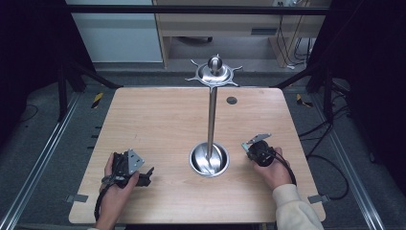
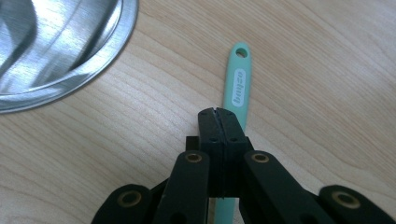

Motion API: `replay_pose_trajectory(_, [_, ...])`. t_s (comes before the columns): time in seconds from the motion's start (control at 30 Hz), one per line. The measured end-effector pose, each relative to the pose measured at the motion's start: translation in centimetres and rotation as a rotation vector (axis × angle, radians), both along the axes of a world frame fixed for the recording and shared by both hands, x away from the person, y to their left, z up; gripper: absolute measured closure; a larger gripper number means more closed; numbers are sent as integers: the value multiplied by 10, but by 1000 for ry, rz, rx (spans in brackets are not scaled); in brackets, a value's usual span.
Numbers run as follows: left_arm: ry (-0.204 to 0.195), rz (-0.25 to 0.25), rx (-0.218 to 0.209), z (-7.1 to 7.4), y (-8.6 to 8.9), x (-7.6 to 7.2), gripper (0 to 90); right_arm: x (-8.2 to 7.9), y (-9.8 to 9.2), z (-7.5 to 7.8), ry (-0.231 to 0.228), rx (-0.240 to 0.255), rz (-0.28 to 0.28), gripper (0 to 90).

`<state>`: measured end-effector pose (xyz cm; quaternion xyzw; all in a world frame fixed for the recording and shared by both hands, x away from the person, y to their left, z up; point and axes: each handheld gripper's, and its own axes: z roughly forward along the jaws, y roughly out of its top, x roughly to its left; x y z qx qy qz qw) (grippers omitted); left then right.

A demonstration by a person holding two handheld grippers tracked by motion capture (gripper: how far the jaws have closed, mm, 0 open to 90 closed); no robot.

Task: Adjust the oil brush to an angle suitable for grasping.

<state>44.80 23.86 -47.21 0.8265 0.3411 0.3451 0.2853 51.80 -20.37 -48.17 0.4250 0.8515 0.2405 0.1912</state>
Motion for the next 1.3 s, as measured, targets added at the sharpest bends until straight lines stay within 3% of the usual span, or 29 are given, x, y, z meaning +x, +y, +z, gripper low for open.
replay_pose_trajectory(0.23, [1, -2, 1, 0, 0, 0, 25, 0, 0, 0, 8, -3, -10, 900])
replay_pose_trajectory(0.37, [2, -3, 2, 0, -1, 0, 25, 2, -4, 0, 5, -13, -48, 900])
replay_pose_trajectory(0.5, [5, -4, 5, 0, -1, -1, 25, 0, -6, 2, 32, 53, -66, 875])
replay_pose_trajectory(0.63, [2, 4, -2, 0, 0, -3, 25, -2, -7, 10, 46, 58, -80, 835])
replay_pose_trajectory(0.73, [0, 9, -7, 0, 1, -3, 25, -4, -8, 23, 92, 48, -91, 711])
replay_pose_trajectory(0.93, [1, 4, -10, 1, 2, -4, 25, -3, -11, 40, 176, -17, -110, 619])
replay_pose_trajectory(1.0, [2, 1, -7, 1, 1, -4, 25, -1, -12, 41, 192, -51, -109, 625])
replay_pose_trajectory(1.03, [-1, 2, -14, 0, 1, -4, 25, 1, -13, 39, 233, -56, -126, 640])
replay_pose_trajectory(1.3, [3, -1, -11, 0, 1, -4, 26, 8, -15, 22, 336, -93, -148, 698])
